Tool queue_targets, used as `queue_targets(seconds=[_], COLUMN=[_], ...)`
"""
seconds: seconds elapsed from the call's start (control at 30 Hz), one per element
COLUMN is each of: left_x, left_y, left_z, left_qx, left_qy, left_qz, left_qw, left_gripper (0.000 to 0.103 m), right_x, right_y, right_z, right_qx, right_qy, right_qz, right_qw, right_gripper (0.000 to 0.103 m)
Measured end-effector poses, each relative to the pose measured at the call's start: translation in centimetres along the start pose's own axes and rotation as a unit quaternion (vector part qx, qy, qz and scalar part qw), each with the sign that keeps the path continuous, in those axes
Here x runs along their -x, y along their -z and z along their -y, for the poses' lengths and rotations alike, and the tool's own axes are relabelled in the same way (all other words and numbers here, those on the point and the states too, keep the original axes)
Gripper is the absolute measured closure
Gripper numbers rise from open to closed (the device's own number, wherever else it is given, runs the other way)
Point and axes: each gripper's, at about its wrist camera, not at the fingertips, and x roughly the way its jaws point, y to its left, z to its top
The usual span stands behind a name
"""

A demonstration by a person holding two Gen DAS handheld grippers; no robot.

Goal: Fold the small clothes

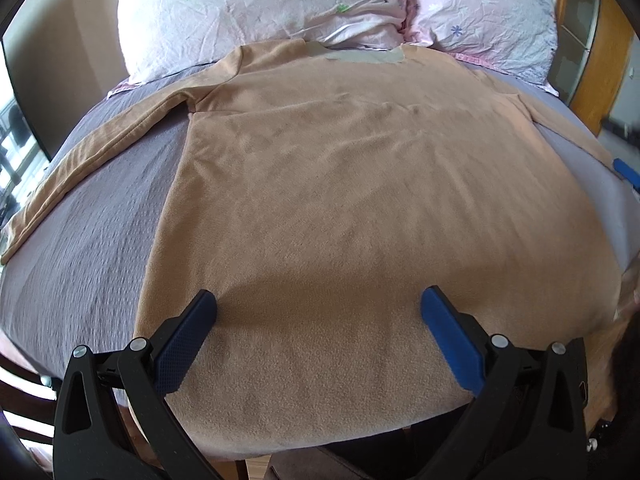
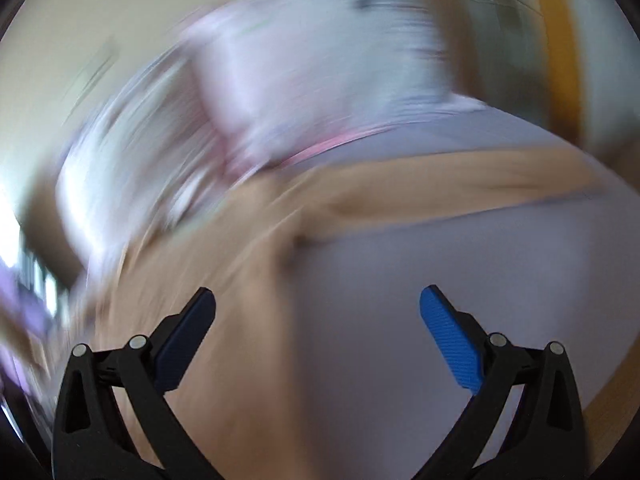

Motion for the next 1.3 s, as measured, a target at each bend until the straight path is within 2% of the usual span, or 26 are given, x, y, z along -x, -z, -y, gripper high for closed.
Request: queue_targets(seconds=[0.03,0.1,0.13,0.17,0.23,0.27,0.4,0.5,0.53,0.57,0.63,0.67,0.73,0.77,0.8,0.83,0.87,0.93,1.03,1.1,1.13,1.2,1.23,1.27,1.3], left_x=[0.1,0.4,0.6,0.7,0.9,1.0,1.2,1.1,1.0,0.9,0.9,0.9,1.3,1.5,1.6,1.8,2.1,2.4,2.4,2.5,2.6,2.6,2.6,2.4,2.2], left_y=[0.0,-0.1,-0.1,-0.2,-0.5,-0.7,-1.7,-2.7,-2.9,-3.3,-3.2,-3.2,-2.6,-2.3,-2.1,-1.7,-1.2,-0.7,-0.4,-0.2,-0.1,0.2,0.5,0.8,1.0], left_z=[-0.1,-0.6,-0.9,-1.3,-2.0,-2.5,-4.3,-6.3,-7.1,-8.4,-10.6,-12.2,-15.0,-16.7,-17.9,-19.0,-20.5,-22.1,-23.9,-25.1,-25.8,-27.2,-27.9,-28.8,-29.6], left_qx=[-0.002,-0.008,-0.004,0.002,0.017,0.026,0.053,0.077,0.087,0.104,0.137,0.163,0.211,0.242,0.265,0.289,0.321,0.35,0.374,0.386,0.394,0.42,0.433,0.453,0.468], left_qy=[0.009,0.06,0.082,0.11,0.139,0.146,0.15,0.135,0.128,0.12,0.108,0.099,0.088,0.083,0.081,0.079,0.073,0.056,0.033,0.032,0.029,0.023,0.023,0.028,0.034], left_qz=[0.004,0.023,0.032,0.045,0.069,0.084,0.12,0.129,0.13,0.133,0.134,0.136,0.145,0.153,0.161,0.17,0.182,0.19,0.196,0.199,0.199,0.194,0.192,0.188,0.186], left_qw=[0.9999,0.9979,0.9961,0.9929,0.9877,0.9854,0.98,0.9794,0.9793,0.9783,0.9755,0.9722,0.9628,0.9546,0.9472,0.9387,0.9263,0.9155,0.9058,0.9003,0.8969,0.8862,0.8804,0.8712,0.8632], left_gripper=[0.001,0.001,0.001,0.001,0.001,0.001,0.001,0.001,0.001,0.001,0.001,0.001,0.001,0.001,0.001,0.001,0.001,0.001,0.001,0.001,0.001,0.001,0.001,0.001,0.001], right_x=[-0.4,-1.1,-1.6,-2.0,-2.7,-3.0,-4.3,-5.2,-5.7,-6.1,-6.2,-5.8,-4.8,-4.3,-4.1,-3.9,-3.9,-4.4,-6.4,-9.3,-10.4,-13.7,-15.5,-16.1,-16.5], right_y=[-2.5,-5.2,-6.5,-7.2,-8.3,-8.6,-9.0,-9.7,-9.8,-10.0,-10.3,-10.8,-12.5,-13.8,-14.6,-15.2,-15.5,-14.8,-11.3,-7.0,-5.3,0.1,3.2,4.9,6.1], right_z=[3.9,8.8,11.7,13.5,16.8,18.1,20.2,20.7,21.0,21.9,23.0,22.6,19.4,15.7,12.5,8.9,4.0,-5.4,-16.7,-24.3,-26.6,-31.8,-34.0,-34.8,-35.3], right_qx=[-0.073,-0.158,-0.201,-0.225,-0.274,-0.293,-0.332,-0.335,-0.34,-0.348,-0.367,-0.361,-0.302,-0.246,-0.204,-0.164,-0.116,-0.026,0.08,0.141,0.157,0.207,0.23,0.234,0.231], right_qy=[0.032,0.051,0.061,0.077,0.106,0.107,0.099,0.099,0.102,0.106,0.098,0.104,0.103,0.082,0.06,0.029,-0.017,-0.1,-0.194,-0.252,-0.266,-0.284,-0.283,-0.286,-0.293], right_qz=[0.0,-0.003,-0.001,-0.001,0.002,0.003,0.006,0.014,0.016,0.011,0.013,0.019,0.046,0.064,0.073,0.078,0.078,0.065,0.013,-0.051,-0.076,-0.158,-0.216,-0.249,-0.274], right_qw=[0.997,0.986,0.978,0.971,0.956,0.95,0.938,0.937,0.935,0.931,0.925,0.927,0.947,0.964,0.974,0.983,0.99,0.993,0.978,0.956,0.948,0.923,0.906,0.895,0.886], right_gripper=[0.003,0.014,0.023,0.03,0.031,0.032,0.037,0.048,0.066,0.093,0.098,0.099,0.099,0.099,0.099,0.1,0.1,0.1,0.1,0.1,0.1,0.093,0.083,0.068,0.063])
